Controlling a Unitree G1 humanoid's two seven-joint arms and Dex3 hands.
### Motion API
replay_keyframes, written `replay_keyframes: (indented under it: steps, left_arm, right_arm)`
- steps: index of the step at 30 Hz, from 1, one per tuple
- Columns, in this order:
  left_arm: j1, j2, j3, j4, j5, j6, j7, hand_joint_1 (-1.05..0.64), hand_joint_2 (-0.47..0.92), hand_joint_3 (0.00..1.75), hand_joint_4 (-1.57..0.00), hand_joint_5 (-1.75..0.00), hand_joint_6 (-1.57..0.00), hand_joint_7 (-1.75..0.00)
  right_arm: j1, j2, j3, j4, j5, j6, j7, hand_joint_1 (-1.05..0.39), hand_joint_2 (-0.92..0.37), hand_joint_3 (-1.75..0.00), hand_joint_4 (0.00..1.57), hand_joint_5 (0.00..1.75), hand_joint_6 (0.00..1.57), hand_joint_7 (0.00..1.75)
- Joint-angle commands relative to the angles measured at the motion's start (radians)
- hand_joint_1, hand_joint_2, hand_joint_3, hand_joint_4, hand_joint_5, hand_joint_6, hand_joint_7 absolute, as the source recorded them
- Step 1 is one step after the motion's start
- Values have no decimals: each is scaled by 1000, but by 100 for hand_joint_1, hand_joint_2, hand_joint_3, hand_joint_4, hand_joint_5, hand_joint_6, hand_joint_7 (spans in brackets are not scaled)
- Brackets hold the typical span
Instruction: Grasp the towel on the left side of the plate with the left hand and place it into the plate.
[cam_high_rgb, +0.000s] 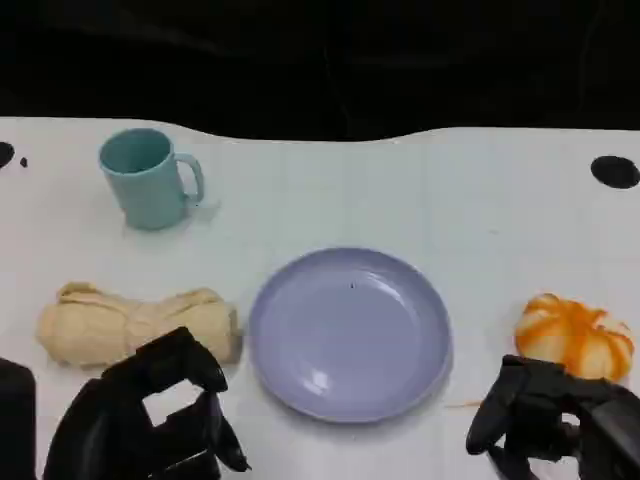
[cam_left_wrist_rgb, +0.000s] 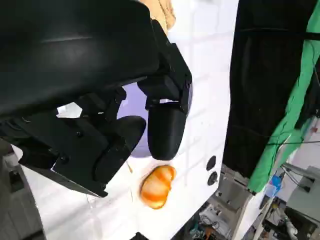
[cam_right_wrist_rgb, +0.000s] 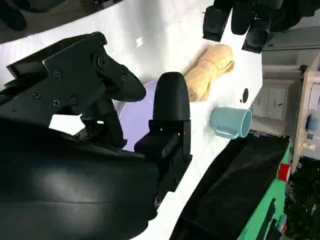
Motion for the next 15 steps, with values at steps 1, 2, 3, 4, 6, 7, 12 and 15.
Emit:
replay_keyframes:
  steps: [1, 2, 3, 4, 6, 7, 12, 15]
  left_arm:
    - [-2, 9, 5, 2, 6, -5, 6, -6, 54, 134, -85, -175, -69, -175]
    - [-3, 8, 5, 2, 6, -4, 7, -6, 54, 134, -85, -175, -69, -175]
    - [-3, 8, 5, 2, 6, -4, 7, -6, 54, 134, -85, -175, -69, -175]
    - [-3, 9, 5, 3, 5, -6, 5, -6, 54, 135, -85, -175, -70, -175]
    - [-3, 12, 5, 4, 8, -10, 1, -6, 54, 135, -85, -175, -70, -175]
    - [-3, 13, 5, 5, 7, -10, 0, -6, 54, 135, -85, -175, -70, -175]
    - [-2, 13, 5, 6, 6, -12, -2, -6, 53, 135, -85, -175, -70, -175]
    - [-3, 10, 6, 3, 7, -5, 7, -6, 53, 135, -85, -175, -70, -175]
  right_arm:
    - [-2, -6, 0, -5, -3, -8, -2, -9, -60, -103, 72, 173, 66, 139]
    - [-2, -5, 0, -6, -3, -6, -3, -9, -60, -103, 72, 173, 66, 139]
    - [-2, -5, 0, -8, -3, -3, -4, -9, -60, -103, 72, 173, 66, 139]
    - [-3, -5, 1, -9, -3, 0, -4, -9, -60, -103, 71, 173, 66, 139]
    - [-3, -4, 2, -7, -4, -4, -4, -8, -60, -103, 72, 173, 66, 139]
    - [-3, -4, 2, -5, -5, -8, -4, -8, -60, -103, 72, 173, 66, 139]
    - [-3, -5, 3, -7, -7, -7, -3, -8, -60, -104, 72, 173, 66, 139]
    - [-3, -5, 3, -7, -8, -7, -3, -7, -60, -104, 72, 173, 66, 139]
